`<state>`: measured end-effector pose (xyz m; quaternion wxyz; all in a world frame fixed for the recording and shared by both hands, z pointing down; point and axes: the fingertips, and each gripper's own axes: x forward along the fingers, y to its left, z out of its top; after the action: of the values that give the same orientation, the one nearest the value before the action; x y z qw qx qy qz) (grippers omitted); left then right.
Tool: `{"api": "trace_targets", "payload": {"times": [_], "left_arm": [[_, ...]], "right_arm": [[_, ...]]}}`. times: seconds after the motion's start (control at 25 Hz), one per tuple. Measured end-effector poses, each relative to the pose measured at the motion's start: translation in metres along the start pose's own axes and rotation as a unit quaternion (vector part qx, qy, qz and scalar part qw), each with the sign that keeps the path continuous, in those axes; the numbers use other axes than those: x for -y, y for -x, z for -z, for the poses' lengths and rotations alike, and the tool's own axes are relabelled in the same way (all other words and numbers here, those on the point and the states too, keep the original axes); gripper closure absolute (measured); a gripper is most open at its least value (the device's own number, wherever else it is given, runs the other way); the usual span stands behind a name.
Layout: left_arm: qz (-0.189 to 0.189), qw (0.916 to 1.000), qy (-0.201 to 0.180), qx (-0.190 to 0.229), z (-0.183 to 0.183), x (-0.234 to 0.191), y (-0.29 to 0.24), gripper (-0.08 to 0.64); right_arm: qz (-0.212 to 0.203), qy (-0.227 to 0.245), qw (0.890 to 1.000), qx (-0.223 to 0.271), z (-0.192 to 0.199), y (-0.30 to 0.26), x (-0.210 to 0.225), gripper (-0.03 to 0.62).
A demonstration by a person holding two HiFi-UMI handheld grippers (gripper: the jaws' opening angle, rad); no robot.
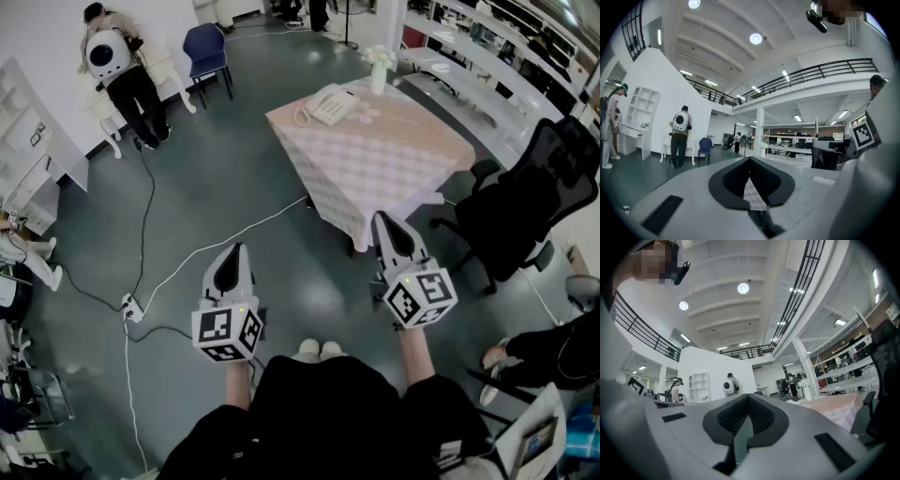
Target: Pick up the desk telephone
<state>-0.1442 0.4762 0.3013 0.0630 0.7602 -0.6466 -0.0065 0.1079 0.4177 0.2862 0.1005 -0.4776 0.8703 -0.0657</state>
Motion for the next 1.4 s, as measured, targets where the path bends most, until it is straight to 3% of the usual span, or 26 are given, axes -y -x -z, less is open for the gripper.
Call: {"api": "trace_targets", "payload": {"times": [0.8,1.4], "left_arm": [[-0.025,0.9995,0.004,-0.018,0.024,0.020,-0.029,0.561],[-0.041,0.9983,0.006,-0.041,0.032,-0.002,-0.072,0.561]], "right_arm": [[0.006,-0.028,0.999,-0.015,0.017,-0.014,0.053,0.600],[-0.008,-0.051,0.998,-0.036,0.042,-0.069,0.066,0.600]]}}
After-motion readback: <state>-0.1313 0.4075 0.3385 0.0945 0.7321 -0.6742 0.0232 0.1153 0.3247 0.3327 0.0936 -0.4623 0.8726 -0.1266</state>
